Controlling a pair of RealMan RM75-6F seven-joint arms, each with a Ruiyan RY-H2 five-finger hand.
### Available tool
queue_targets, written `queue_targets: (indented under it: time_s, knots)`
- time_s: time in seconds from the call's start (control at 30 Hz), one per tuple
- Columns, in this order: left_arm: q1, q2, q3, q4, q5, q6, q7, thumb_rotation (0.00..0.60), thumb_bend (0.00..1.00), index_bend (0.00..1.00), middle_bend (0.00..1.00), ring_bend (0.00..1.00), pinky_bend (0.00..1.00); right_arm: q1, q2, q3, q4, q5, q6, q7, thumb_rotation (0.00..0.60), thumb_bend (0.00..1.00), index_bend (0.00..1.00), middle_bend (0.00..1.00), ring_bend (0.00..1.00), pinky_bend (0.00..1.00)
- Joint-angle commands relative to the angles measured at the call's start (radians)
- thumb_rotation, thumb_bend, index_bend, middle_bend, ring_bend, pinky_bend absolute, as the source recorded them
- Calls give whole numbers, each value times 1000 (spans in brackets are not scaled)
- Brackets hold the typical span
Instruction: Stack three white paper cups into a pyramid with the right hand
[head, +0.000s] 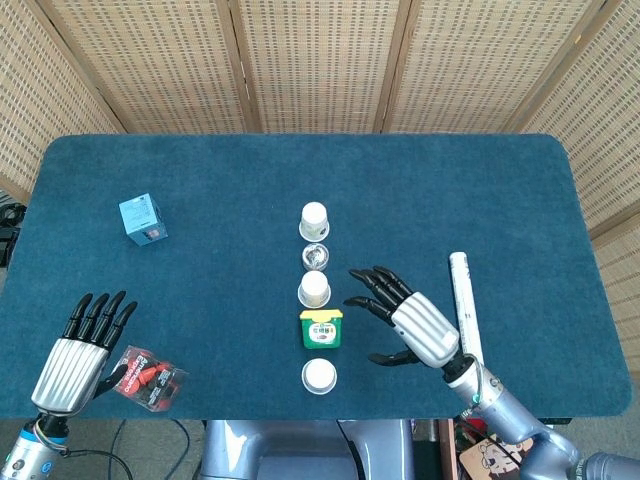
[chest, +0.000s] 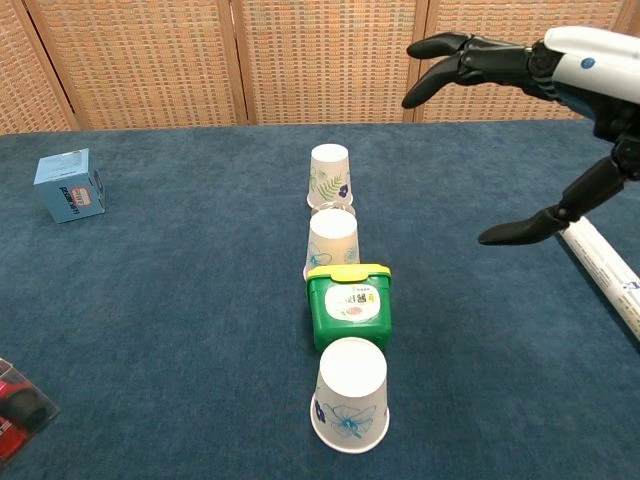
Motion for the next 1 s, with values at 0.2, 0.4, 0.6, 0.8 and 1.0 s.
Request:
queue_targets:
  time_s: [0.2, 0.4, 0.6, 0.8, 1.0]
  knots:
    - [4, 4, 7, -6, 18, 13, 0, 600, 206, 0, 0, 0, 0, 12, -71, -49, -4, -18, -34, -64, 600, 131, 319, 0, 0, 0]
    - [5, 5, 8, -9, 23, 15, -2, 600, 206, 0, 0, 0, 0, 31, -118, -47, 2, -7, -58, -96, 600, 131, 330, 0, 0, 0]
    - [6, 7, 11, -10, 30, 17, -5, 600, 206, 0, 0, 0, 0, 46, -177, -51, 47, 3, -78, -122, 600, 131, 362, 0, 0, 0]
    - [4, 5, 12, -12, 31, 10, 0, 600, 206, 0, 0, 0, 0, 59, -253, -58, 126, 7, -76, -121, 600, 131, 377, 0, 0, 0]
    - [4, 3, 15, -12, 33, 7, 5, 600, 207, 0, 0, 0, 0, 59, -286, -64, 167, 12, -62, -127, 600, 132, 377, 0, 0, 0]
